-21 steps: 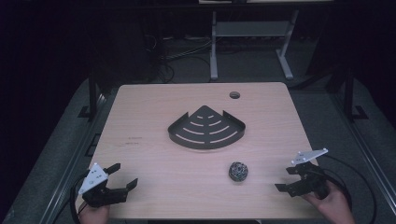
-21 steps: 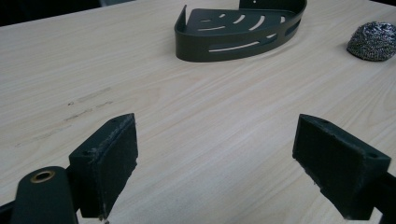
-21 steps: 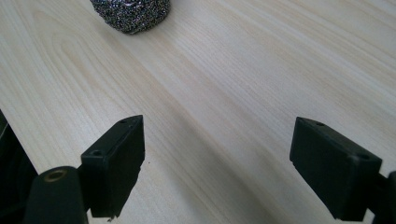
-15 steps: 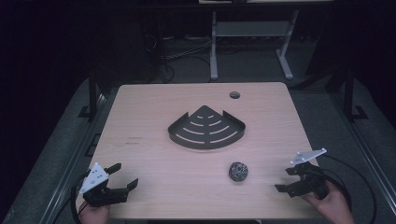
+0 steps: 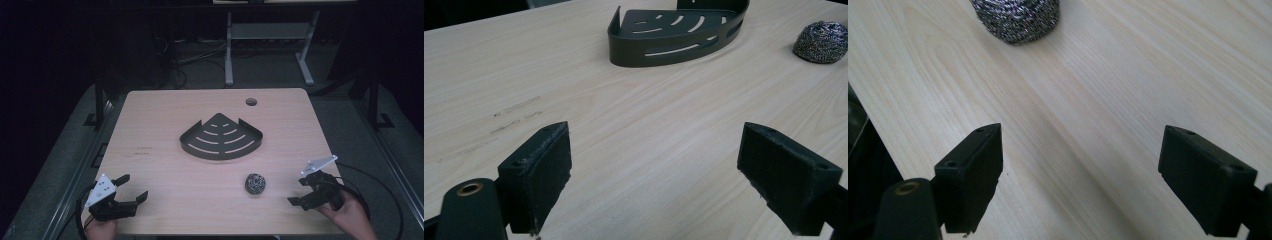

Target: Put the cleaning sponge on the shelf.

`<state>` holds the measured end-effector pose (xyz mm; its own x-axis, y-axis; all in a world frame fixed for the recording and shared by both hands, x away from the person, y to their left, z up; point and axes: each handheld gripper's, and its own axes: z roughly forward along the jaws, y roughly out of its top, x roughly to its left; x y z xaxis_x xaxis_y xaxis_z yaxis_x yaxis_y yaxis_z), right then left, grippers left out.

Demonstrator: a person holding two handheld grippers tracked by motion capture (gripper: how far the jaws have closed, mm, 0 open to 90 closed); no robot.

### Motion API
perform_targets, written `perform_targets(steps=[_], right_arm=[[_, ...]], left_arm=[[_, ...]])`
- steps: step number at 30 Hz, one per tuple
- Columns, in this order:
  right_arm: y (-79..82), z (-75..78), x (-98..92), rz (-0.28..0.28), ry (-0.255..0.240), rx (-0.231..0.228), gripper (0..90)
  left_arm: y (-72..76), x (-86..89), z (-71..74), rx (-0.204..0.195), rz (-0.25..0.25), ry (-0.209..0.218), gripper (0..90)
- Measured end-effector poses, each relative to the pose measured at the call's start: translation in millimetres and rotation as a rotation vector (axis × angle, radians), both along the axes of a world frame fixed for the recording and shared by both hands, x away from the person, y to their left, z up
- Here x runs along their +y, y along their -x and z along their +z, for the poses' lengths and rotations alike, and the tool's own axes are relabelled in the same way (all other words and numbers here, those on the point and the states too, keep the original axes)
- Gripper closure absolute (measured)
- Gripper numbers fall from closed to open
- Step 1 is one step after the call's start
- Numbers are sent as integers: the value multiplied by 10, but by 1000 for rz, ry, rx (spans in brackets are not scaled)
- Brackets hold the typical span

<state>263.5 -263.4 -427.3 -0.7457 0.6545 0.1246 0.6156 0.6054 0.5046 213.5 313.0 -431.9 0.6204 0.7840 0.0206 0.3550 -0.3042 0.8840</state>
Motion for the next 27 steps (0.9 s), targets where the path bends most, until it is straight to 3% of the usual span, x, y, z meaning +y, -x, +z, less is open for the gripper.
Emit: perform_targets(steps=[27], right_arm=[[-231, 162, 461, 124, 43, 1, 168]], left_arm=[[9, 45, 9, -5, 8, 8, 134]])
